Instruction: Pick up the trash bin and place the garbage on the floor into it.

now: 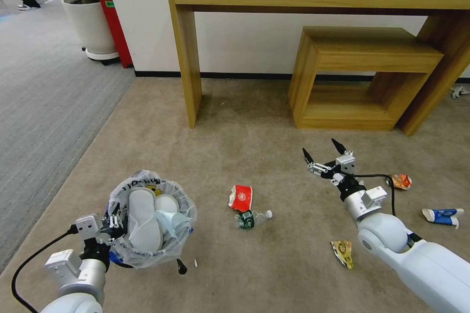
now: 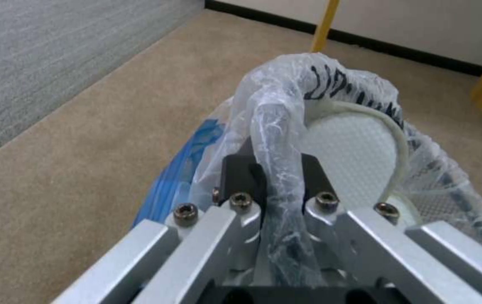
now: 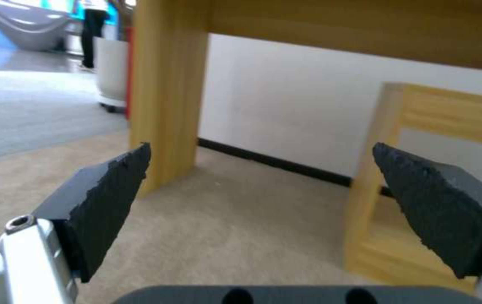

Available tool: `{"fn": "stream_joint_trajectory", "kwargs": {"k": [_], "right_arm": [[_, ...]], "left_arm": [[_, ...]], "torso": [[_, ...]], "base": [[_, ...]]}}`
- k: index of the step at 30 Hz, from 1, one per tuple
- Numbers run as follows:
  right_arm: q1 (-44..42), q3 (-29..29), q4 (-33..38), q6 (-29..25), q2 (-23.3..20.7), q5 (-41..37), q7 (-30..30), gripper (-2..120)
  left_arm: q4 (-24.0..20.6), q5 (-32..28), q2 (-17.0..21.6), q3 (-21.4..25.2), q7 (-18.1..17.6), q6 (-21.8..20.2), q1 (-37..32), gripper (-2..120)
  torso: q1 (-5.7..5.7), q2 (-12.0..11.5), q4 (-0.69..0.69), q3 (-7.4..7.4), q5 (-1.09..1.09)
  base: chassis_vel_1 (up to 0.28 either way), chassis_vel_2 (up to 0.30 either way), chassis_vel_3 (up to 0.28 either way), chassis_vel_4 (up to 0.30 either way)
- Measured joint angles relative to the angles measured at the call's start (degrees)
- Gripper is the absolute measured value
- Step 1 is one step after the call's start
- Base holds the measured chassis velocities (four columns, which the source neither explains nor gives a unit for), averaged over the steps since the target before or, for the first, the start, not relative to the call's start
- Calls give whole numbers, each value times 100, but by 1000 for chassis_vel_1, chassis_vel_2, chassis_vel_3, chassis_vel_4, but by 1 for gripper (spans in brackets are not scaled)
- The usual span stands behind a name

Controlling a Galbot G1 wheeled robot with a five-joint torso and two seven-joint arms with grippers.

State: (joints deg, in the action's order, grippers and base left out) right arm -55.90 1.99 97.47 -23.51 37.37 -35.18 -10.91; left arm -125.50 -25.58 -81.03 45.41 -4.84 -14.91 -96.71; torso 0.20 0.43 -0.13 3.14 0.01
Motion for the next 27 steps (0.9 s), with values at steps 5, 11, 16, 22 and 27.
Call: {"fn": "stream_joint_trajectory", "kwargs": {"k": [5, 11, 16, 22, 27], "right_arm": [[161, 293, 58, 115, -256, -20, 370, 100], [884, 1400, -363, -488, -1069, -690, 2357, 100], [924, 1608, -1009, -926, -1398, -555, 3287, 100], [911, 1732, -1690, -1140, -1316, 13, 3554, 100], [1019, 1969, -2360, -1219, -1003, 371, 3691, 100]], "left_arm": [[30, 0, -6, 6, -5, 29, 7, 3], [75, 0, -37, 13, -26, 63, 86, 3], [248, 1, -58, -143, -36, 68, 288, 3], [375, 26, -124, -251, -25, 75, 399, 3], [481, 34, -155, -369, -25, 76, 542, 3]], "torso": [[-1, 0, 0, -1, -1], [-1, 0, 1, -1, -1], [-1, 0, -4, -1, -1], [-1, 0, -1, -2, -1], [-2, 0, -3, -1, -2]], "base": [[-8, 21, 11, -19], [0, 0, 0, 0], [0, 0, 0, 0], [0, 0, 0, 0], [0, 0, 0, 0]]}}
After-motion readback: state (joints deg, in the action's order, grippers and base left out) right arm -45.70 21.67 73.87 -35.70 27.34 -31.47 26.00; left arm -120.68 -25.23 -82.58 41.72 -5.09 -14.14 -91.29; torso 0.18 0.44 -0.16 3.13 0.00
